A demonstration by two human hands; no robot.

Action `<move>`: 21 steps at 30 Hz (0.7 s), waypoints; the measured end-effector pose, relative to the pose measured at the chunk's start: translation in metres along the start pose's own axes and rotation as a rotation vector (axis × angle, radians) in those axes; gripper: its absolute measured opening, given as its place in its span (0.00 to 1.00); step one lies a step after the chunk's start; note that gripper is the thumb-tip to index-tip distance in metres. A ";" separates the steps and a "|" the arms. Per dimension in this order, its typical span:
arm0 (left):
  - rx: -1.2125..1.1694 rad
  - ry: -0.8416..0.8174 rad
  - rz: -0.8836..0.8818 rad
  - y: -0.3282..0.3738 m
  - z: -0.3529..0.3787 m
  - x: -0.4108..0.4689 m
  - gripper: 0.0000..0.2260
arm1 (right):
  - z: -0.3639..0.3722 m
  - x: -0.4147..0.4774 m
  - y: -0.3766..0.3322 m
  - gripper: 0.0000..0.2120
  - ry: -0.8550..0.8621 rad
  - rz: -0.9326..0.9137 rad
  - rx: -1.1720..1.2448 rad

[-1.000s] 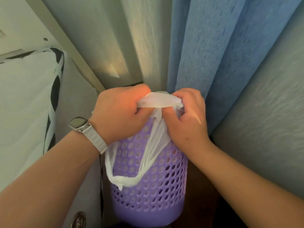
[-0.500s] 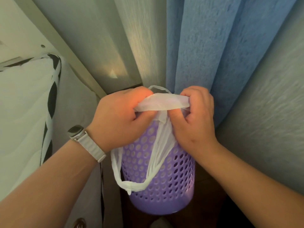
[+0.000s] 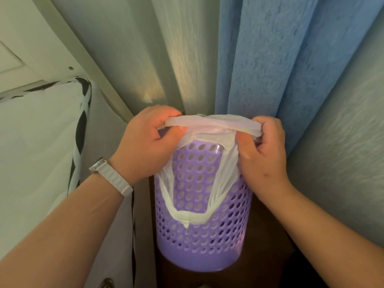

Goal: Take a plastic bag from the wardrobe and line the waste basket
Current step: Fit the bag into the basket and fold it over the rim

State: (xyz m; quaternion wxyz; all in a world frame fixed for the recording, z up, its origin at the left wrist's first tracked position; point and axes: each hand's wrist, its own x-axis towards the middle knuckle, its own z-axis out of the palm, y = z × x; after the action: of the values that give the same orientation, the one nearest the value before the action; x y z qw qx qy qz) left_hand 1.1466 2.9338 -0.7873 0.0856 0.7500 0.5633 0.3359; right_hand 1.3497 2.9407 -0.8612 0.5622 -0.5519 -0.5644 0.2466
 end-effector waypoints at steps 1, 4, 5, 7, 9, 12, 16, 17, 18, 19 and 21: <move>-0.006 0.008 -0.008 0.000 0.001 0.000 0.09 | 0.000 0.000 0.000 0.12 -0.002 0.009 0.004; -0.022 0.021 -0.011 -0.001 0.002 0.001 0.08 | 0.000 0.000 -0.001 0.12 -0.009 0.015 0.016; -0.030 0.026 -0.010 0.000 0.003 0.001 0.08 | 0.000 0.000 0.000 0.12 -0.010 0.016 0.018; -0.054 0.045 -0.007 0.000 0.005 0.000 0.07 | -0.001 -0.001 -0.001 0.11 -0.014 0.030 0.026; -0.086 0.072 -0.008 0.001 0.006 0.000 0.06 | -0.001 -0.001 -0.001 0.08 -0.020 0.052 0.037; -0.097 0.089 -0.009 0.003 0.007 0.001 0.04 | -0.001 -0.002 -0.003 0.07 -0.019 0.072 0.038; -0.036 0.016 0.029 0.005 0.000 0.003 0.06 | -0.001 -0.003 -0.004 0.09 0.004 0.052 0.041; -0.002 0.000 0.067 0.006 -0.002 0.003 0.09 | 0.000 -0.003 -0.004 0.09 0.011 0.039 0.039; 0.031 -0.009 0.113 0.010 -0.005 0.003 0.12 | 0.000 -0.003 -0.004 0.10 0.016 0.025 0.037; 0.060 -0.010 0.159 0.014 -0.007 0.003 0.15 | 0.000 -0.002 -0.005 0.09 0.021 0.009 0.036; 0.121 -0.005 0.231 0.025 -0.006 0.002 0.17 | 0.002 -0.002 -0.006 0.09 0.020 -0.021 0.023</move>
State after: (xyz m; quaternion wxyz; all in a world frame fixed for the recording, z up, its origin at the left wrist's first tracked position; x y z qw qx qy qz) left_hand 1.1628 2.9249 -0.7688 0.0023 0.8146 0.4921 0.3069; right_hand 1.3452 2.9384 -0.8568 0.5768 -0.5418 -0.5615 0.2418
